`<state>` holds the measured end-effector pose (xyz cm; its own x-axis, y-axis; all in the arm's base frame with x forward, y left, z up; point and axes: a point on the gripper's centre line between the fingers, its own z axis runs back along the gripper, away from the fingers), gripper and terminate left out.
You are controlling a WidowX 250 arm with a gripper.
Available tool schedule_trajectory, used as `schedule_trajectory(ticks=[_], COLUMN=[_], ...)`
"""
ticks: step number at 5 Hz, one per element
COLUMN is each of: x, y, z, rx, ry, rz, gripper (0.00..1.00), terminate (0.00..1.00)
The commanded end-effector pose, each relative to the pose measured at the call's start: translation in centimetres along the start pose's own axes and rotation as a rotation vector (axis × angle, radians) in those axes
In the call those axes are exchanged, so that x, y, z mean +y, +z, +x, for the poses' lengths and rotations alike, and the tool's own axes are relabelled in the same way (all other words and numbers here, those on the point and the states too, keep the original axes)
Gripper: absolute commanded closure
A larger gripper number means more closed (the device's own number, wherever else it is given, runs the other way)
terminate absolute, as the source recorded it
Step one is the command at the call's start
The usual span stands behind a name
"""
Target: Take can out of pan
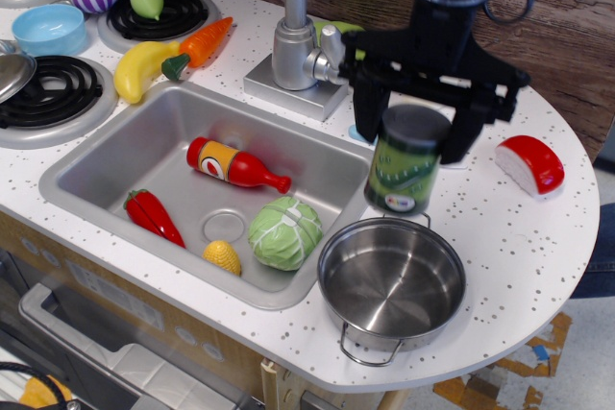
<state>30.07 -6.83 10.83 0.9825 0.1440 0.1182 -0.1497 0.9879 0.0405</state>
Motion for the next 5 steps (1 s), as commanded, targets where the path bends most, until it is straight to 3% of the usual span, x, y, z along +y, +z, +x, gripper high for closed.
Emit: schedule_trajectory(ticks=[1,3,4,5], x=[0.6,-0.7,-0.7,-0.2], y=[-0.4,-4.4,-5.5,-5.7], z=[4.0,5.6,5.2,5.5], rx=[-0.110,-0.231,-0.247,-0.259], ry=[-0.048,-0.025,-0.038,-0.088], rz=[-0.043,-0.117,-0.127,-0.140], gripper=[1.00,1.00,1.00,0.00], terminate=[0.00,0.00,0.00,0.00])
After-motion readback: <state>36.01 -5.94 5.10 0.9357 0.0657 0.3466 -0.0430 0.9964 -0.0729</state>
